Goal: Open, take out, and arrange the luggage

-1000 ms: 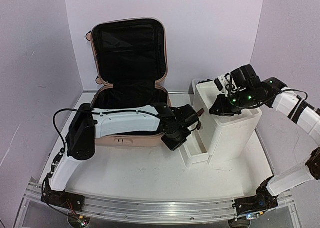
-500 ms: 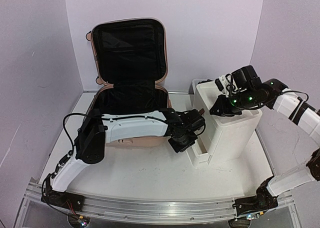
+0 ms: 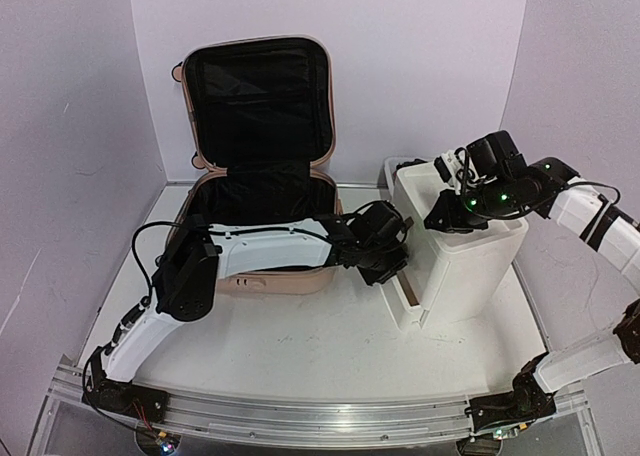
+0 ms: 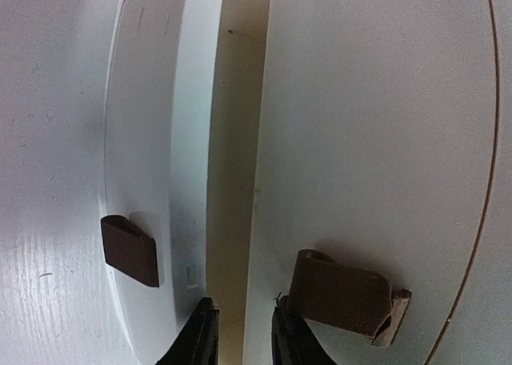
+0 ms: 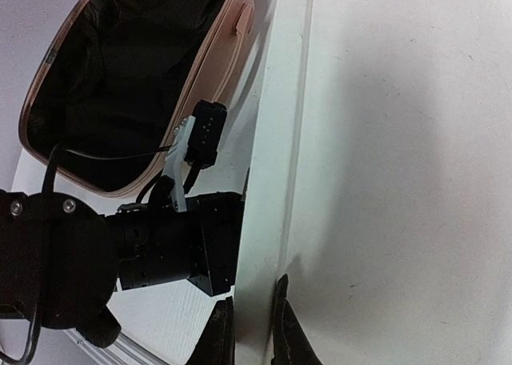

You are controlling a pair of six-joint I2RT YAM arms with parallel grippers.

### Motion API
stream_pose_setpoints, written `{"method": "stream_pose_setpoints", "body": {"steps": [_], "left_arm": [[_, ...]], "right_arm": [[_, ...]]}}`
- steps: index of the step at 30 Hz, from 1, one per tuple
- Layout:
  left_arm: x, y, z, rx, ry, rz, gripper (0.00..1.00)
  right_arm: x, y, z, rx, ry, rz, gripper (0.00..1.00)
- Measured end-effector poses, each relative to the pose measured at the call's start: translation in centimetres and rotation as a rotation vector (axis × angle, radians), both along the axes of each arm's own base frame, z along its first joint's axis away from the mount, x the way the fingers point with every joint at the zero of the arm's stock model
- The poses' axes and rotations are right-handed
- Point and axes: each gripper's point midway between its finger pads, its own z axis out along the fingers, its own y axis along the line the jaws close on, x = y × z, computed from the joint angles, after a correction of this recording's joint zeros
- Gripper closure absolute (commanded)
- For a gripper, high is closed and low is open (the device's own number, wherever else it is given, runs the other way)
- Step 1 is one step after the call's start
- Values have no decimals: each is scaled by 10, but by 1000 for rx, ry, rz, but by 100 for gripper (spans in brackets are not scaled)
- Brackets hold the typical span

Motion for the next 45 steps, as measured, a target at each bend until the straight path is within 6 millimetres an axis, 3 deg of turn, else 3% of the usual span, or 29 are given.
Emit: {"method": "stream_pose_setpoints", "body": {"steps": [3,6,12,15,22,26,32,36,40,45], "left_arm": [[3,3,0,-7,-37,-7,85],[-3,17,-2,22,-53,-2,100],[-18,43,21,47,-4,76,100],[-28,46,26,37,48,124,100],[-51,42,-6,92,144,165,100],[-53,29,-26,107,161,142,89],[-45,4,-50,69,167,94,85],[-38,-11,-53,24,143,45,80],[-34,-11,-56,26,147,10,73],[-31,1,-57,25,109,-28,57]], "right_arm": [[0,-1,0,-3,-3,-3,100],[-1,-1,0,-6,-11,-5,100],[-1,-1,0,-9,-20,-11,100],[-1,-1,0,-8,-20,-11,100],[-1,-1,0,-8,-20,-11,100],[-1,-1,0,-6,-19,-13,100],[-1,-1,0,-3,-17,-9,100],[-1,0,0,-4,-17,-6,100],[0,-2,0,-7,-16,-14,100],[1,-8,1,-32,-30,-60,100]]}}
